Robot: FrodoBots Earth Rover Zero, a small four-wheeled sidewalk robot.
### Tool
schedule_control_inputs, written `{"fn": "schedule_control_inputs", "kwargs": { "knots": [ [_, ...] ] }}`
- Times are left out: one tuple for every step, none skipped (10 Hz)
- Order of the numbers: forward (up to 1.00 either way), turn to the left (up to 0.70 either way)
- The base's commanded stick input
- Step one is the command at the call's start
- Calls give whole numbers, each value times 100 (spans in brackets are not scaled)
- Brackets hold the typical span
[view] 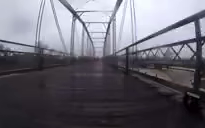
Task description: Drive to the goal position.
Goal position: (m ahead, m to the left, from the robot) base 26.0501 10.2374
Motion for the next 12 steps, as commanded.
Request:
{"fn": "schedule_control_inputs", "kwargs": {
  "knots": [
    [100,40],
    [100,40],
    [100,40],
    [100,40],
    [100,40],
    [100,40],
    [100,40],
    [100,40],
    [100,17],
    [100,9],
    [100,3],
    [100,0]
  ]
}}
